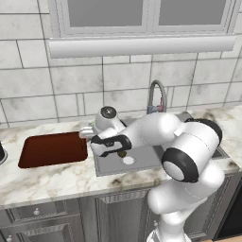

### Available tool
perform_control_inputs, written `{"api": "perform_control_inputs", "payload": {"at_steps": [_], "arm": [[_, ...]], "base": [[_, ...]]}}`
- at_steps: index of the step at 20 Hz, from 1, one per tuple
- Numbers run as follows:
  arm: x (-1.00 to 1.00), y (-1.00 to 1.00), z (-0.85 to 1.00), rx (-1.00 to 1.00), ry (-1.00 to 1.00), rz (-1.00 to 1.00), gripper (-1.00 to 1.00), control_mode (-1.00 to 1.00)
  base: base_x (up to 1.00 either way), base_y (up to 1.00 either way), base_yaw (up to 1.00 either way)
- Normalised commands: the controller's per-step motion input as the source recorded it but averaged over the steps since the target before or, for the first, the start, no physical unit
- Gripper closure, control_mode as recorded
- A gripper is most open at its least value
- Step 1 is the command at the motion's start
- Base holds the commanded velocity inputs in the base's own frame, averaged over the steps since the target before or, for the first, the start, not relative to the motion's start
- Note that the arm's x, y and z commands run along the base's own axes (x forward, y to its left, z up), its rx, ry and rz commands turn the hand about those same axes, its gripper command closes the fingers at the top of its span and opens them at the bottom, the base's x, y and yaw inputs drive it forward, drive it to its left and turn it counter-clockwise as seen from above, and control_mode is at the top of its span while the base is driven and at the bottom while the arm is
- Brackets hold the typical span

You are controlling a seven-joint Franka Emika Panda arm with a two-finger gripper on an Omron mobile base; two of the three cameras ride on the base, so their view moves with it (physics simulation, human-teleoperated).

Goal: Pick up all produce items and place them in the sink. Turn on the sink faucet to wash them. Then turn the sink off and put them in the tray.

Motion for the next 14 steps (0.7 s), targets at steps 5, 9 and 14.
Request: {"api": "perform_control_inputs", "payload": {"at_steps": [5,9,14], "arm": [[-0.03,0.78,0.00,-0.06,0.00,0.13,1.00,-1.00],[-0.03,0.75,0.00,-0.07,0.00,0.12,1.00,-1.00],[-0.05,0.70,0.00,-0.08,0.00,0.13,1.00,-1.00]], "base": [[0.00,0.00,0.00],[0.00,0.00,0.00],[0.00,0.00,0.00]]}}
